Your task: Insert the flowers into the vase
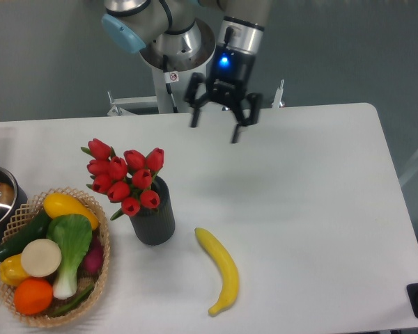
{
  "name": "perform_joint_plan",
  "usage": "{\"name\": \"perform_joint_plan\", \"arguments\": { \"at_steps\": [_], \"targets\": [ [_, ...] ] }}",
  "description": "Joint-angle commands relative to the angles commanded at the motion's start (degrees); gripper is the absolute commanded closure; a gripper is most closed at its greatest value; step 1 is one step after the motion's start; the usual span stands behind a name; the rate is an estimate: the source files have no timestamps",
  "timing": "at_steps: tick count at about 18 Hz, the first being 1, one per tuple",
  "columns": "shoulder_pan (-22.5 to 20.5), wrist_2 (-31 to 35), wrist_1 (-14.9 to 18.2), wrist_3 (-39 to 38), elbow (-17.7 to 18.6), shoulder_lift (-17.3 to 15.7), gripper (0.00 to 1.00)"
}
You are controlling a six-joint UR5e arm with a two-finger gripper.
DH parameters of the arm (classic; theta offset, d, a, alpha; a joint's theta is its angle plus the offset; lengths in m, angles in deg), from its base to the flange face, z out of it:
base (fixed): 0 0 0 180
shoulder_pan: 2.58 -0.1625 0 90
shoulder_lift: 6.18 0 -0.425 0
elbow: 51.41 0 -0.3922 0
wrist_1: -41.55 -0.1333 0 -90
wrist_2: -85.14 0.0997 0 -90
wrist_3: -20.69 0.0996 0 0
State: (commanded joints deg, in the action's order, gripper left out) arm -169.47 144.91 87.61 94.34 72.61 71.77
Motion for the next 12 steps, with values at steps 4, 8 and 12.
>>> {"name": "perform_joint_plan", "arguments": {
  "at_steps": [4, 8, 12],
  "targets": [
    [-0.54, 3.49, 0.17, 1.66, -4.03, 6.49, 0.0],
    [1.82, 23.08, -0.35, 4.13, -12.81, 20.72, 0.0],
    [2.53, 27.16, -0.26, 3.69, -20.29, 29.0, 0.0]
  ]
}}
